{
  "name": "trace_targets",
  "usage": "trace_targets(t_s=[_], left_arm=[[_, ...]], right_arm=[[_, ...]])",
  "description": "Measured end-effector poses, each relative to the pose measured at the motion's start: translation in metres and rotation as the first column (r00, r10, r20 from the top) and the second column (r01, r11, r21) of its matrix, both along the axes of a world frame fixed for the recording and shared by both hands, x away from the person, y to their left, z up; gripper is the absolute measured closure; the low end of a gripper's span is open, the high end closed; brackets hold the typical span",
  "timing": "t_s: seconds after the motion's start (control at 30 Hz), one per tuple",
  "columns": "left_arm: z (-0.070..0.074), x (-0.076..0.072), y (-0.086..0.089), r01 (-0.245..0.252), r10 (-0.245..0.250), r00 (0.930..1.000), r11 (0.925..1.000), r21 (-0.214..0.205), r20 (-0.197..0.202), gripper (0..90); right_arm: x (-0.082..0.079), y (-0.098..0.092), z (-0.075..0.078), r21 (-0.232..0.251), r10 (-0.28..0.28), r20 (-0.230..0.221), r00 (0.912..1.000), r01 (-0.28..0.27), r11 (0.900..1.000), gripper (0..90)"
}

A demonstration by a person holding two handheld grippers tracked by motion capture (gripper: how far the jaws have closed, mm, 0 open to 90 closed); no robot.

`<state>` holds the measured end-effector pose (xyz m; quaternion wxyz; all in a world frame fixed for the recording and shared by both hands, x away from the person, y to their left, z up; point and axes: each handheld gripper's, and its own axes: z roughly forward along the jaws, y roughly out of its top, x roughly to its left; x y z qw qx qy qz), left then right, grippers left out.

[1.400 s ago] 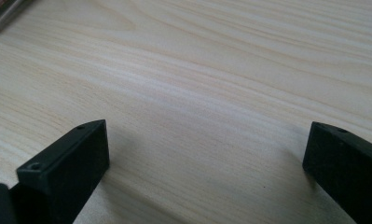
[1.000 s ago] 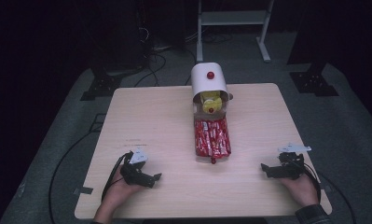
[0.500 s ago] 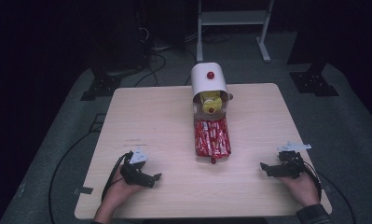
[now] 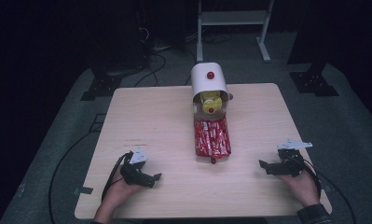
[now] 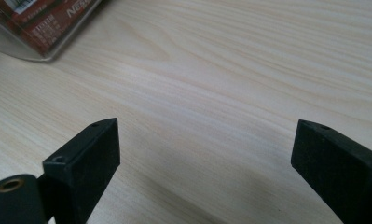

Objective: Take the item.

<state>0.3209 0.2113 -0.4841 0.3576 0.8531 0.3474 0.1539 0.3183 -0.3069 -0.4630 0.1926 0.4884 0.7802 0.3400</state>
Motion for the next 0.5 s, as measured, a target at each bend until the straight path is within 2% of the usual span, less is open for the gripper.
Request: trace_targets(t_s=[0.33,0.5], left_arm=[[0.0000,0.0000,0.0000,0.000,0.000,1.0000,1.0000,0.000,0.000,0.0],[0.0000,0.0000,0.0000,0.000,0.000,1.0000,1.0000,0.000,0.000,0.0]], right_arm=[[0.0004,0.0018,0.0036,0.019,0.007,-0.013,0.9999,-0.006,0.9998,7.2],[0.0028,0.0035,0.0079,0.019,0.011,-0.005,0.9999,-0.010,0.9998,7.2]])
